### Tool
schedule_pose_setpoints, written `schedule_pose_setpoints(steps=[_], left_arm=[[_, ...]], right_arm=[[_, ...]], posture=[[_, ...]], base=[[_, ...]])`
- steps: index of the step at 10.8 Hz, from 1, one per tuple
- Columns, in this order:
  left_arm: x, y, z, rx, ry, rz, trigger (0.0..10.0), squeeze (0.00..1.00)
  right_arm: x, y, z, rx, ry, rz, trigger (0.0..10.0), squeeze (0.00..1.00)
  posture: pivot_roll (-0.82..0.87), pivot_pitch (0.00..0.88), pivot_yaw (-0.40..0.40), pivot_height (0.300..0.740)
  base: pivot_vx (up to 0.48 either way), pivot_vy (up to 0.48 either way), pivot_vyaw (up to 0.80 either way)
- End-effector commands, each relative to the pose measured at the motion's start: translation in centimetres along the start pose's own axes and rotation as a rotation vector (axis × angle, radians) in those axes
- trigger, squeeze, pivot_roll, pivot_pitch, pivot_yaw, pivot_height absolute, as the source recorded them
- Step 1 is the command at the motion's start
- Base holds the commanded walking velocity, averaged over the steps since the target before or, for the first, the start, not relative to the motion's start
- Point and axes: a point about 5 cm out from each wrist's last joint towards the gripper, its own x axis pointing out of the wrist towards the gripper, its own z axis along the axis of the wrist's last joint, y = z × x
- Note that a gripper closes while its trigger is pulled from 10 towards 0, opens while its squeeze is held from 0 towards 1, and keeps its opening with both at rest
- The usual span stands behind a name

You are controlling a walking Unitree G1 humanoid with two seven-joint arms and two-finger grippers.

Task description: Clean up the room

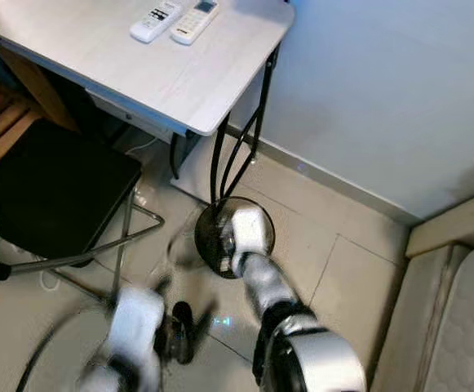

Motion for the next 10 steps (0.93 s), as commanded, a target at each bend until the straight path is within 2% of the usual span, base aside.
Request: schedule_pose_setpoints(steps=[1,2,4,5,6,7,8,10], left_arm=[[-0.1,0.4,-1.2,-0.009,0.045,0.02,10.0,0.0],[1.3,3.1,-1.2,-0.052,0.025,0.133,10.0,0.0],[1.7,7.6,-1.8,-0.06,0.014,0.321,10.0,0.0],[1.3,8.4,-1.6,0.014,-0.009,0.303,10.0,0.0],[1.8,8.5,-1.5,0.029,-0.023,0.278,10.0,0.0],[3.7,8.7,-0.6,0.074,-0.07,0.232,10.0,0.0],[5.2,8.9,0.3,0.133,-0.101,0.2,10.0,0.0],[6.9,9.5,1.0,0.17,-0.129,0.191,10.0,0.0]], right_arm=[[-0.2,-1.0,0.0,0.023,-0.032,-0.019,10.0,0.0],[-0.7,-4.5,1.4,0.029,-0.149,-0.093,10.0,0.0],[-1.7,-7.4,2.3,0.037,-0.251,-0.177,10.0,0.0],[-3.6,-8.9,2.6,0.041,-0.364,-0.231,10.0,0.0],[-4.4,-9.0,2.5,0.049,-0.399,-0.242,10.0,0.0],[-5.5,-8.7,2.0,0.046,-0.431,-0.247,10.0,0.0],[-5.7,-8.5,1.2,0.05,-0.412,-0.25,10.0,0.0],[-5.6,-8.2,2.4,0.033,-0.427,-0.239,10.0,0.0]], posture=[[0.1,0.231,0.017,0.74],[0.05,0.171,0.039,0.74],[-0.02,0.076,0.085,0.74],[-0.04,0.024,0.104,0.74],[-0.04,0.0,0.11,0.74],[-0.06,0.0,0.118,0.74],[-0.07,0.0,0.128,0.74],[-0.11,0.0,0.153,0.74]], base=[[0.0,0.0,0.0],[0.0,0.0,0.0],[0.0,0.0,0.0],[0.0,0.0,0.0],[0.0,0.0,0.0],[0.0,0.0,0.0],[0.0,0.0,0.0],[0.0,0.0,0.0]])
